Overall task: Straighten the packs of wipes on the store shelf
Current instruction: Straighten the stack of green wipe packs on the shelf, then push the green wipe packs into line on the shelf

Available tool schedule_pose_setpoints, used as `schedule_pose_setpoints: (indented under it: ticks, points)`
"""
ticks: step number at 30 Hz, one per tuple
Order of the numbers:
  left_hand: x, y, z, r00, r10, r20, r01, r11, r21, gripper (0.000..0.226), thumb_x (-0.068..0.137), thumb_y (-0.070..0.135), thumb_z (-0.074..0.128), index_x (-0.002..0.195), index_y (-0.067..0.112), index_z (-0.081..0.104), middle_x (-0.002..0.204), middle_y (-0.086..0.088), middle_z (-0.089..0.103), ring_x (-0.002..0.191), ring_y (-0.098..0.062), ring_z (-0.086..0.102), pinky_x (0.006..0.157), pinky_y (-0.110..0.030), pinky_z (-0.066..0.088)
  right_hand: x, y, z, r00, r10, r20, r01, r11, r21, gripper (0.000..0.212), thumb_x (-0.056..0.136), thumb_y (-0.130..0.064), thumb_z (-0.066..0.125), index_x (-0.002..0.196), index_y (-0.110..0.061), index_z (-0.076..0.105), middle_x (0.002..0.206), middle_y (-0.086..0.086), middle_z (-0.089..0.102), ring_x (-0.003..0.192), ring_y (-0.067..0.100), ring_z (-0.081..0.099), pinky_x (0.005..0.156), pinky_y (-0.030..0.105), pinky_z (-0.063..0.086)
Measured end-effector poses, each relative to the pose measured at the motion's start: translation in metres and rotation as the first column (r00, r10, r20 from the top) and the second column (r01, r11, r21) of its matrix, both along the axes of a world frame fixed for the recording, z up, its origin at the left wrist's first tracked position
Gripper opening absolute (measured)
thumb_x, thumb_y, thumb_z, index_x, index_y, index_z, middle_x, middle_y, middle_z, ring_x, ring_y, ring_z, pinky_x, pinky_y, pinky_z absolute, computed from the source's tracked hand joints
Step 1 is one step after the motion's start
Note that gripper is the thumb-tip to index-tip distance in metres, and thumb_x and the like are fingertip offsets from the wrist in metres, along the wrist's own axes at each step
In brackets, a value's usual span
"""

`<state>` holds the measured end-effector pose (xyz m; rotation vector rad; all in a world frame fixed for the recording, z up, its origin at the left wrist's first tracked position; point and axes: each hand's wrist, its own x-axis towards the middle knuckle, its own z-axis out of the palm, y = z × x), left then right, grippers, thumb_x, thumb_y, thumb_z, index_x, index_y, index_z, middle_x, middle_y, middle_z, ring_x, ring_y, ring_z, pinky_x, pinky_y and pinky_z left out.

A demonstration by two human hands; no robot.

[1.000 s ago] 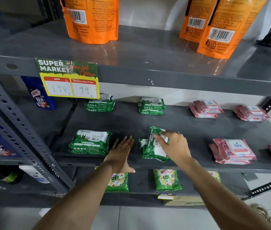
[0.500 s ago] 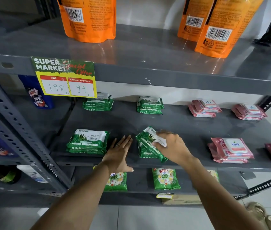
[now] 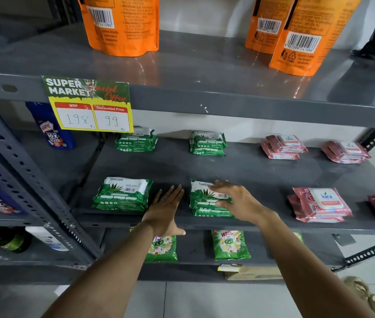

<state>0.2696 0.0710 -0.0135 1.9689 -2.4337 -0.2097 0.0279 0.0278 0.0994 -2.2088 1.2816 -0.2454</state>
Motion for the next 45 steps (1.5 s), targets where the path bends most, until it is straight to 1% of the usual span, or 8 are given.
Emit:
schedule_pose_setpoints:
  ticks: [5, 14, 30, 32, 35, 39, 43, 45]
  points:
    - [0.001, -0.001, -0.001, 1.0, 0.0, 0.002, 0.0, 1.0, -0.003, 0.129, 0.065, 0.081, 0.057, 0.151, 0.017, -0.015, 0.154, 0.01, -0.027, 0.138, -0.008, -0.03, 0.114, -0.039, -0.019, -0.004, 0.0, -0.003, 0.999, 0.03, 0.025, -0.03, 1.0, -0.002, 0.054, 0.087, -0.009, 0.064, 0.135, -0.028, 0.05, 0.153, 0.001, 0.035, 0.145, 0.017, 0.019, 0.12, 0.043, 0.018]
    - [0.001, -0.001, -0.002, 1.0, 0.004, 0.011, -0.004, 1.0, -0.003, 0.128, 0.065, 0.081, 0.056, 0.15, 0.018, -0.017, 0.155, 0.009, -0.027, 0.138, -0.008, -0.031, 0.114, -0.038, -0.019, -0.005, 0.004, -0.01, 0.999, 0.003, 0.032, -0.001, 0.998, -0.069, 0.052, 0.087, -0.01, 0.064, 0.135, -0.025, 0.051, 0.15, 0.001, 0.04, 0.144, 0.018, 0.025, 0.117, 0.034, 0.018]
    - [0.002, -0.001, -0.002, 1.0, -0.001, 0.001, 0.001, 1.0, -0.002, 0.128, 0.067, 0.079, 0.057, 0.15, 0.016, -0.016, 0.154, 0.008, -0.027, 0.139, -0.01, -0.028, 0.117, -0.04, -0.015, -0.01, -0.005, -0.013, 0.998, 0.014, 0.058, -0.013, 1.0, -0.025, 0.051, 0.086, -0.011, 0.066, 0.132, -0.028, 0.053, 0.148, 0.0, 0.043, 0.142, 0.017, 0.031, 0.117, 0.042, 0.027]
    - [0.002, -0.001, -0.002, 1.0, -0.001, 0.001, 0.001, 1.0, 0.004, 0.128, 0.066, 0.08, 0.056, 0.15, 0.017, -0.017, 0.155, 0.008, -0.027, 0.139, -0.009, -0.028, 0.117, -0.04, -0.015, -0.012, -0.007, -0.015, 0.997, 0.024, 0.075, -0.023, 1.0, -0.015, 0.051, 0.086, -0.013, 0.067, 0.132, -0.03, 0.054, 0.148, -0.001, 0.044, 0.141, 0.015, 0.032, 0.116, 0.041, 0.029]
    - [0.002, -0.001, -0.003, 1.0, 0.006, -0.005, -0.005, 1.0, 0.014, 0.127, 0.065, 0.081, 0.054, 0.149, 0.019, -0.019, 0.155, 0.009, -0.027, 0.139, -0.008, -0.03, 0.114, -0.038, -0.018, -0.019, -0.012, -0.014, 0.99, -0.001, 0.139, -0.004, 0.999, 0.036, 0.046, 0.089, -0.026, 0.064, 0.131, -0.039, 0.051, 0.147, -0.011, 0.043, 0.141, 0.008, 0.028, 0.115, 0.031, 0.025]
    - [0.003, -0.002, -0.003, 1.0, 0.012, 0.0, -0.012, 1.0, 0.015, 0.128, 0.064, 0.083, 0.052, 0.148, 0.021, -0.022, 0.156, 0.009, -0.027, 0.138, -0.007, -0.031, 0.113, -0.037, -0.019, -0.032, -0.025, -0.005, 0.957, -0.131, 0.258, 0.109, 0.989, 0.099, 0.04, 0.091, -0.028, 0.06, 0.128, -0.04, 0.053, 0.146, -0.014, 0.044, 0.141, 0.004, 0.023, 0.117, 0.034, 0.02]
    - [0.002, 0.0, -0.002, 1.0, 0.009, 0.012, -0.009, 1.0, 0.016, 0.128, 0.064, 0.084, 0.051, 0.149, 0.02, -0.021, 0.156, 0.007, -0.027, 0.14, -0.008, -0.03, 0.115, -0.038, -0.018, -0.029, -0.026, 0.0, 0.981, -0.072, 0.179, 0.061, 0.996, 0.065, 0.047, 0.085, -0.037, 0.067, 0.13, -0.038, 0.053, 0.145, -0.011, 0.046, 0.138, 0.005, 0.033, 0.114, 0.03, 0.026]
    - [0.002, 0.0, -0.002, 1.0, 0.008, 0.011, -0.008, 1.0, 0.016, 0.128, 0.064, 0.083, 0.051, 0.149, 0.02, -0.019, 0.157, 0.007, -0.026, 0.14, -0.008, -0.03, 0.115, -0.038, -0.018, -0.024, -0.024, -0.002, 0.99, -0.018, 0.142, 0.007, 0.997, 0.076, 0.054, 0.081, -0.039, 0.071, 0.131, -0.038, 0.051, 0.147, -0.008, 0.044, 0.139, 0.007, 0.032, 0.113, 0.027, 0.023]
